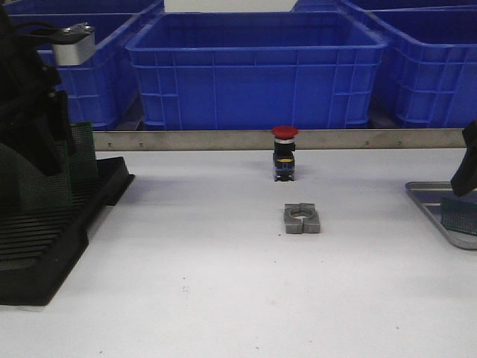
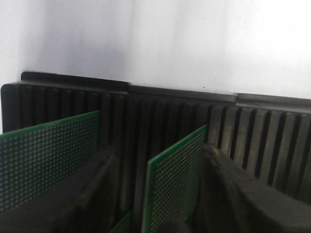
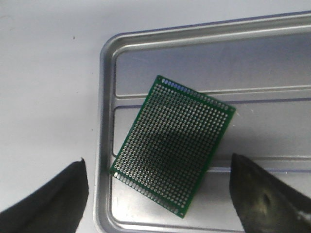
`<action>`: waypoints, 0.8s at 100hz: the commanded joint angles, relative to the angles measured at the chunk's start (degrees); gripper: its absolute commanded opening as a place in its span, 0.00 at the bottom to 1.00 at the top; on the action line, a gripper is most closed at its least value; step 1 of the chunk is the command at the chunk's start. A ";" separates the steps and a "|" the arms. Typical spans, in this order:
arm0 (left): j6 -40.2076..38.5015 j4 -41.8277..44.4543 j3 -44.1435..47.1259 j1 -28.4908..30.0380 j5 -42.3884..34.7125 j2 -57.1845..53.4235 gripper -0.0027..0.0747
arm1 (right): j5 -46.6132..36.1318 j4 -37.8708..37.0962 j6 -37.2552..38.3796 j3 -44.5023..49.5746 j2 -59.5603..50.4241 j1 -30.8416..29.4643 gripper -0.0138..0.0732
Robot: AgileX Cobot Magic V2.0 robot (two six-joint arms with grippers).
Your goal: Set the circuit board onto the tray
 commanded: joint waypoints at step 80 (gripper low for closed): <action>-1.70 -21.03 -10.93 -6.59 10.88 -5.68 0.01 | 7.49 1.36 -12.48 -4.99 -9.60 4.22 0.86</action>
